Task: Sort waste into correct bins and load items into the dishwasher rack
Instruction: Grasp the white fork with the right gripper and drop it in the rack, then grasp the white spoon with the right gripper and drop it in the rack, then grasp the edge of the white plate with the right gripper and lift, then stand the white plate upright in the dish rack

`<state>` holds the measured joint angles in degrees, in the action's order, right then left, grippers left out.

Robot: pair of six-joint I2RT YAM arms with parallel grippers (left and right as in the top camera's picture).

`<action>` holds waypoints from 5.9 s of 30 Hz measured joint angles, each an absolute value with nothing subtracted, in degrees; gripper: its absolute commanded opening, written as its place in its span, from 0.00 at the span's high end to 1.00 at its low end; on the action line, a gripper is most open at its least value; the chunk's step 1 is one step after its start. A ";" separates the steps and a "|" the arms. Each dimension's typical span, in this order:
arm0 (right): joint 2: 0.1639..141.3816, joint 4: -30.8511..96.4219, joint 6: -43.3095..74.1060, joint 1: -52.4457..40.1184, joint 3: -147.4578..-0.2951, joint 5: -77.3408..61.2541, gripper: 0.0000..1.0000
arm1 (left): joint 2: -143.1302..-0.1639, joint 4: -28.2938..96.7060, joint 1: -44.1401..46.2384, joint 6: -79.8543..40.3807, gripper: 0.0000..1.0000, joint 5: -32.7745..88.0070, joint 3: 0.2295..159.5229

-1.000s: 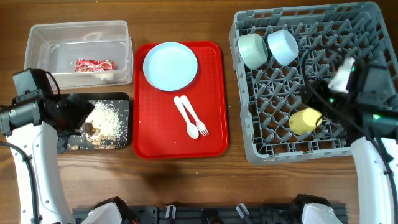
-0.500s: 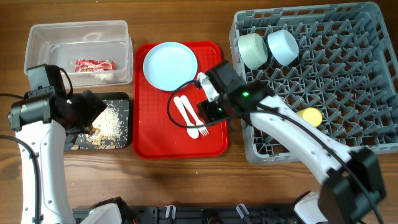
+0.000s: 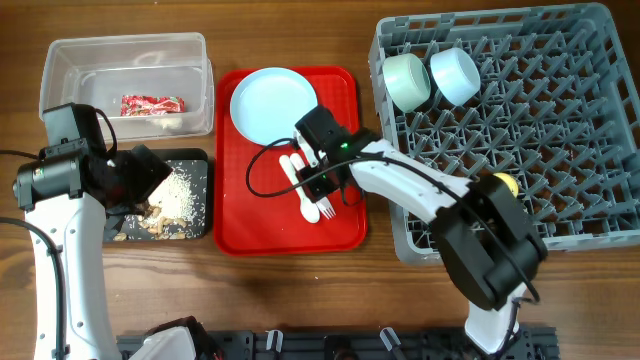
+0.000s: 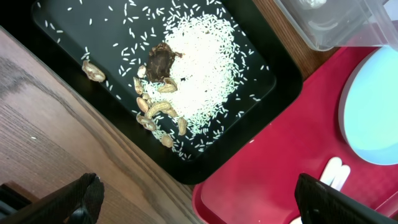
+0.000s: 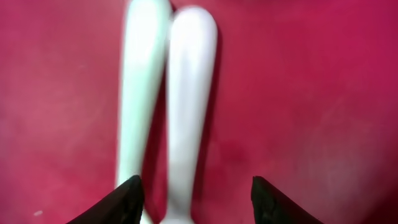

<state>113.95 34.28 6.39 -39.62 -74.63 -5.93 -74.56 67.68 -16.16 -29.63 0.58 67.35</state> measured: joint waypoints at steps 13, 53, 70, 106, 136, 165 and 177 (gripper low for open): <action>115.24 40.27 13.28 -39.59 -75.79 -1.76 0.96 | -74.56 67.68 -16.16 -29.61 0.00 0.58 67.35; 97.41 34.81 15.14 -41.60 -73.65 -8.56 0.31 | -74.56 67.46 -16.16 -29.43 0.00 0.58 67.35; 97.43 44.93 20.78 -35.88 -74.22 1.04 0.96 | -74.56 67.40 -16.16 -29.43 0.00 0.58 67.35; 111.11 50.68 13.13 -30.89 -113.19 1.13 0.39 | -74.56 66.85 -16.16 -29.43 0.00 0.58 67.35; 134.19 62.43 26.96 -29.80 -110.80 -3.49 0.96 | -74.56 67.07 -16.16 -29.43 0.00 0.58 67.35; 65.58 54.68 15.38 -8.73 -72.01 34.00 0.96 | -74.54 66.65 -16.16 -29.43 0.00 0.78 67.35; 84.20 63.18 33.19 -18.68 -71.61 47.62 0.96 | -74.54 66.63 -16.16 -29.43 0.00 0.78 67.35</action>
